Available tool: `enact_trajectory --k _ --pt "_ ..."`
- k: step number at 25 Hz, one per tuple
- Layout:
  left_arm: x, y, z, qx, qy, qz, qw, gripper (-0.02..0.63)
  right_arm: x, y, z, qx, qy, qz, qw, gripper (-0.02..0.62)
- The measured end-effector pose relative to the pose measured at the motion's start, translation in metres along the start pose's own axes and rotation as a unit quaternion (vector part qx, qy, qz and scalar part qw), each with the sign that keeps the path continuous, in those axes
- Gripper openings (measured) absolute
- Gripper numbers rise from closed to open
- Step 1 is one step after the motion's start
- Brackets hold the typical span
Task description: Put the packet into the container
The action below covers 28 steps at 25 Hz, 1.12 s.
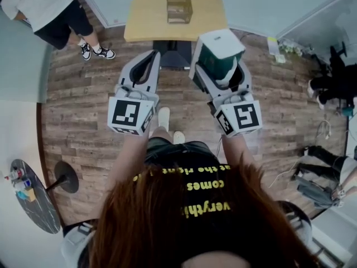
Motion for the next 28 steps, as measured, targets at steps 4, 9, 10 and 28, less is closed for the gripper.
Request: enact_trajectory --k 4,9,10,28 --pt "-0.009 -0.019 0.027 -0.015 0.007 0.000 0.9999 0.000 -0.001 0.007 0.029 -0.007 0.001 0.001 1.000 0.383" --pt "-0.011 -0.049 0.062 -0.025 0.017 0.011 0.9995 0.000 0.002 0.016 0.071 -0.014 0.005 -0.003 1.000 0.383" --pt "-0.013 -0.055 0.068 -0.026 0.017 0.011 0.9994 0.000 0.003 0.018 0.079 -0.017 0.006 -0.005 1.000 0.383" --pt "-0.050 -0.127 0.138 -0.053 0.004 -0.005 0.9986 0.000 0.003 0.048 0.171 -0.056 0.008 -0.014 0.998 0.383"
Point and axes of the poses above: the fingertips, and each gripper's own axes: z forward along the fingers, y to its right, x out of its top, the point moved 8 cm from there along -z, backward along the fingers, and after that the axes turned 14 degrees about z, right-handed, at the moved point
